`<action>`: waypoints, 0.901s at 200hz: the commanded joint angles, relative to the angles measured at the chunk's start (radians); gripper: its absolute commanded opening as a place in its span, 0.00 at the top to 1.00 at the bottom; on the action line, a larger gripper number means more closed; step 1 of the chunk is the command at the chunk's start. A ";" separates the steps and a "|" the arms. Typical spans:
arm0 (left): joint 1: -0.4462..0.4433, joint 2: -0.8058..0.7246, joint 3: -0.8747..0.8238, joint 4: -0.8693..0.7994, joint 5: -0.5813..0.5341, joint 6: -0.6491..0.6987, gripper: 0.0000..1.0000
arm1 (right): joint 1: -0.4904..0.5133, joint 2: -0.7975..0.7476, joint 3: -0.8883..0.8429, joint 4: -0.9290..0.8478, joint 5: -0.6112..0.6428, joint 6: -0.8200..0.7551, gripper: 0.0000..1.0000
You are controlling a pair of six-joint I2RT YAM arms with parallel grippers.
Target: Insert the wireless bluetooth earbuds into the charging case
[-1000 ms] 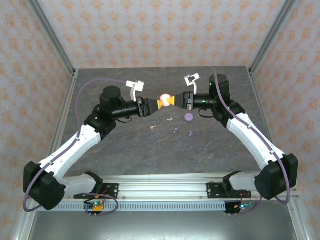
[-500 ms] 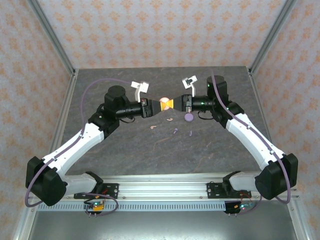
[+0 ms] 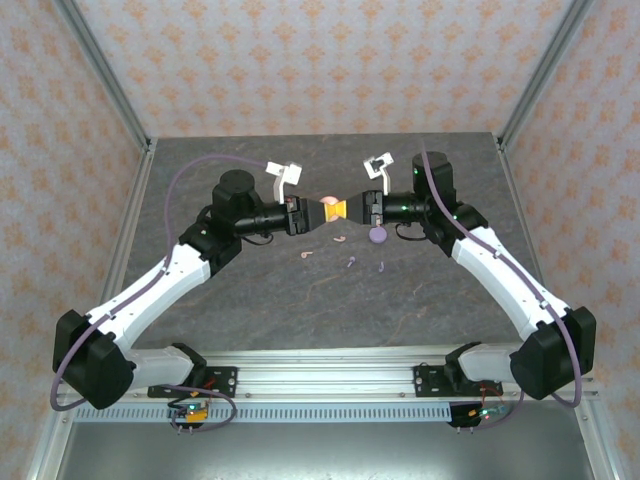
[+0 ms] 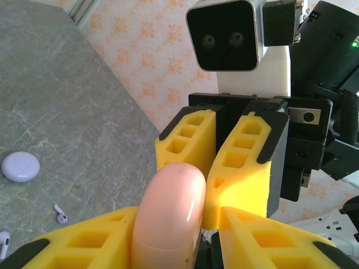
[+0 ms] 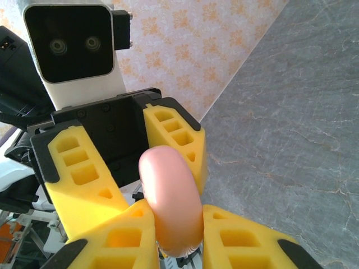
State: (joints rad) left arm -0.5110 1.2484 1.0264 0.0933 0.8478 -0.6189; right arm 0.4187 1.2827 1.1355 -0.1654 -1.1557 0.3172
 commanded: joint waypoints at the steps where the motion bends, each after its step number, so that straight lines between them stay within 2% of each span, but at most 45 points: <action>1: -0.006 -0.018 0.019 -0.012 -0.030 0.031 0.58 | 0.007 -0.021 0.029 0.018 0.027 -0.003 0.79; 40: -0.006 -0.049 -0.007 -0.002 -0.080 0.028 0.59 | 0.006 -0.023 0.026 0.037 0.044 0.016 0.80; 73: -0.007 -0.046 -0.014 0.010 -0.062 0.019 0.63 | 0.007 -0.025 0.025 0.044 0.040 0.023 0.79; 180: -0.006 -0.032 -0.021 0.029 -0.050 -0.005 0.62 | 0.008 -0.030 0.020 0.070 0.040 0.047 0.79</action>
State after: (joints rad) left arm -0.5110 1.2274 1.0111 0.0803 0.7845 -0.6106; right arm 0.4213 1.2797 1.1355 -0.1459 -1.1172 0.3527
